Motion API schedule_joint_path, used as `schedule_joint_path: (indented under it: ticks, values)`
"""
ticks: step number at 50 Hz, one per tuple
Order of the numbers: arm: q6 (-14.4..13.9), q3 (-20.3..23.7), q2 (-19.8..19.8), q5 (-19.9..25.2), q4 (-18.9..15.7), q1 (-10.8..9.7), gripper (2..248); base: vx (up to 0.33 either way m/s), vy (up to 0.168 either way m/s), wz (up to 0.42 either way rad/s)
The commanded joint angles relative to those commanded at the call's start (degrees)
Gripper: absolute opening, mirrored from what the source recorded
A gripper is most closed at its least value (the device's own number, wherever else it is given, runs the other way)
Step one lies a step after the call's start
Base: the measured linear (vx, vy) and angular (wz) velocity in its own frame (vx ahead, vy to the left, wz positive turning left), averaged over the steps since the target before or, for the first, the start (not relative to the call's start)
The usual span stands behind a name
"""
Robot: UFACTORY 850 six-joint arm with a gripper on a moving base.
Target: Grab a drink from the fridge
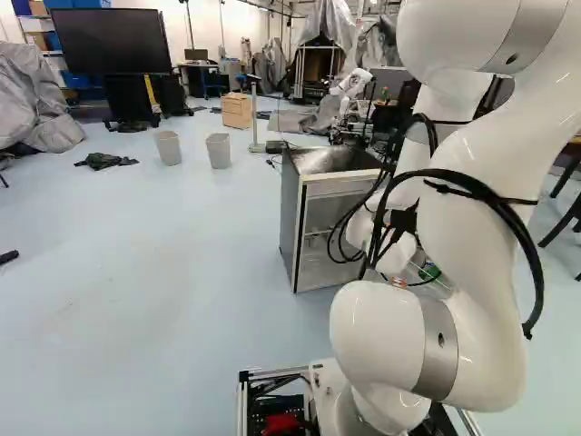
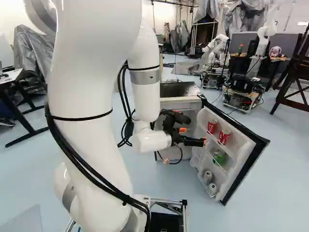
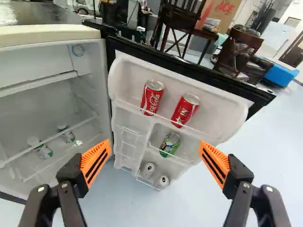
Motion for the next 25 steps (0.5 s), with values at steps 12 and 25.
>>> schedule_joint_path:
  ticks: [12, 25]
  values:
    - [0.0, -0.31, -0.23, -0.03, 5.36, 0.75, 247, 0.0, 0.0, 0.0]
    - [0.0, -1.0, -0.73, -0.03, 7.82, 1.81, 247, 0.0, 0.0, 0.0]
